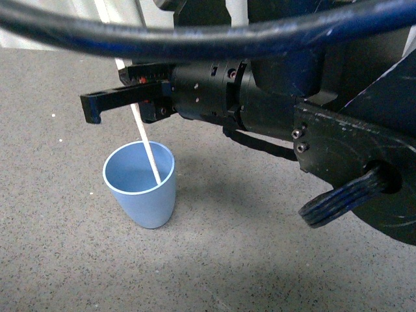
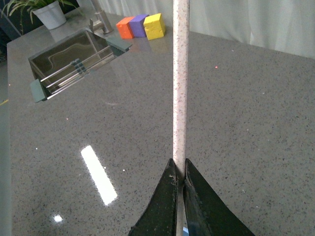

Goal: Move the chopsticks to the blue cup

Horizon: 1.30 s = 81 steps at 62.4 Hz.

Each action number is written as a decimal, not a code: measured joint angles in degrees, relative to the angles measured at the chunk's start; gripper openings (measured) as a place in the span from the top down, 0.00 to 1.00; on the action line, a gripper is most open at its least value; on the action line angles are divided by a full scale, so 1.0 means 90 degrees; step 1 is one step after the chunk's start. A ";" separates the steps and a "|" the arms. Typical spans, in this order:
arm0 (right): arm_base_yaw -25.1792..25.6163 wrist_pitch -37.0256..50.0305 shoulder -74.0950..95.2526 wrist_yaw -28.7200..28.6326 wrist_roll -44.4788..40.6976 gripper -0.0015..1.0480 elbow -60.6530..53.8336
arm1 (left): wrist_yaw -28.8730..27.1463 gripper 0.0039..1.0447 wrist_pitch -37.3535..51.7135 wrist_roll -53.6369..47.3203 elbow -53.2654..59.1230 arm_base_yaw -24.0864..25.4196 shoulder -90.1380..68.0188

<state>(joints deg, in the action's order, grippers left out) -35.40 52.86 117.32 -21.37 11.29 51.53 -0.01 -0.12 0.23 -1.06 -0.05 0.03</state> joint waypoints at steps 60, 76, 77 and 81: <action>0.0423 0.0165 -0.1005 0.1192 0.0423 0.09 -0.1105 | 0.0000 0.06 0.0000 0.0000 0.0000 0.0000 0.0000; 0.1445 -0.0476 -0.2324 0.3026 0.0197 0.09 -0.2540 | -0.0002 0.06 0.0000 0.0002 0.0000 0.0000 0.0000; 0.1542 -0.0505 -0.2460 0.3164 0.0090 0.09 -0.2659 | -0.0002 0.06 0.0000 0.0002 0.0000 0.0000 0.0000; 0.1853 -0.0576 -0.2888 0.3463 -0.0068 0.09 -0.2992 | 0.0000 0.06 0.0000 0.0000 0.0000 0.0000 0.0000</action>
<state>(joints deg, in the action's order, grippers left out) -18.72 47.68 91.33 9.80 10.68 24.60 -0.01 -0.12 0.23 -1.06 -0.05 0.03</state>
